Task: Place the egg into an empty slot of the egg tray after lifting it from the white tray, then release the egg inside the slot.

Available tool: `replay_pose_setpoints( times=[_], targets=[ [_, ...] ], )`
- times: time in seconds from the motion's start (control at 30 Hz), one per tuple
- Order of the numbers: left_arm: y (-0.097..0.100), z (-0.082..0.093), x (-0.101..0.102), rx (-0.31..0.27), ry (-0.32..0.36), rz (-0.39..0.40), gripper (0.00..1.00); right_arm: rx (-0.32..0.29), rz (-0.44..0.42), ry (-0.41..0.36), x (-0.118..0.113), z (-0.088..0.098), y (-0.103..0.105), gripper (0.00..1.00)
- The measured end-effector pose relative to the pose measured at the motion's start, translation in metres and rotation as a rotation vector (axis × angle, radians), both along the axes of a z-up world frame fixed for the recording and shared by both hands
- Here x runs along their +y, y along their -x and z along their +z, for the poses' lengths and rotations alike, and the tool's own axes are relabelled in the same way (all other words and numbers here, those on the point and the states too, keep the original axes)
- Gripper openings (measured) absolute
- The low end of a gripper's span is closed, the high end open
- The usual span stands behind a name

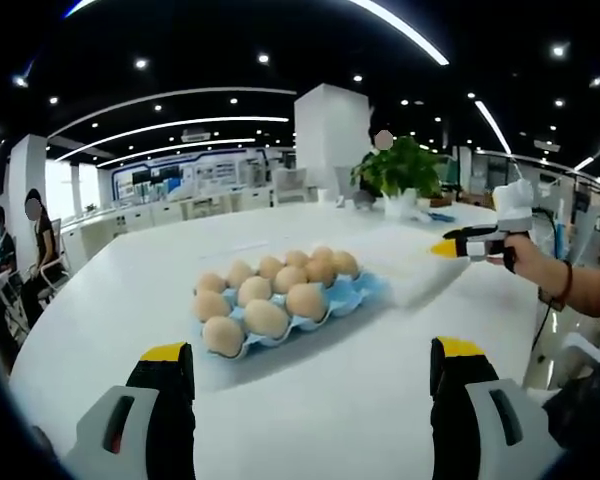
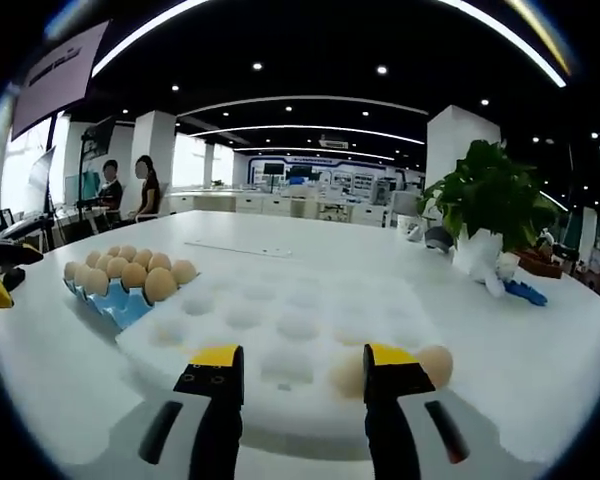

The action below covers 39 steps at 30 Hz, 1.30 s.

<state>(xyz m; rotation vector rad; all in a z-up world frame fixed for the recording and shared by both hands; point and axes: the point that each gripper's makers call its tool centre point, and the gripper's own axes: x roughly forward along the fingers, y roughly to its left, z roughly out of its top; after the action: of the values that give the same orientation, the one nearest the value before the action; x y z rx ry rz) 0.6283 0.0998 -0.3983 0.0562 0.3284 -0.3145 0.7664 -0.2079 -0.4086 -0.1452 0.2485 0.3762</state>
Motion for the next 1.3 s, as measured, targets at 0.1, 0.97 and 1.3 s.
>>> replay_pose_setpoints(
  times=[0.1, 0.97, 1.3],
  targets=[
    [0.0, 0.0, -0.001, 0.001, -0.003, -0.003, 1.0, 0.002, -0.001, -0.006, -0.003, 0.001, 0.0, 0.5],
    [0.003, 0.005, -0.003, -0.011, -0.007, -0.001, 1.0, 0.037, -0.018, -0.078, -0.03, -0.02, -0.013, 0.41],
    [0.004, 0.003, -0.003, -0.006, -0.015, -0.001, 1.0, 0.024, -0.025, -0.082, -0.033, -0.019, -0.019, 0.35]
  ],
)
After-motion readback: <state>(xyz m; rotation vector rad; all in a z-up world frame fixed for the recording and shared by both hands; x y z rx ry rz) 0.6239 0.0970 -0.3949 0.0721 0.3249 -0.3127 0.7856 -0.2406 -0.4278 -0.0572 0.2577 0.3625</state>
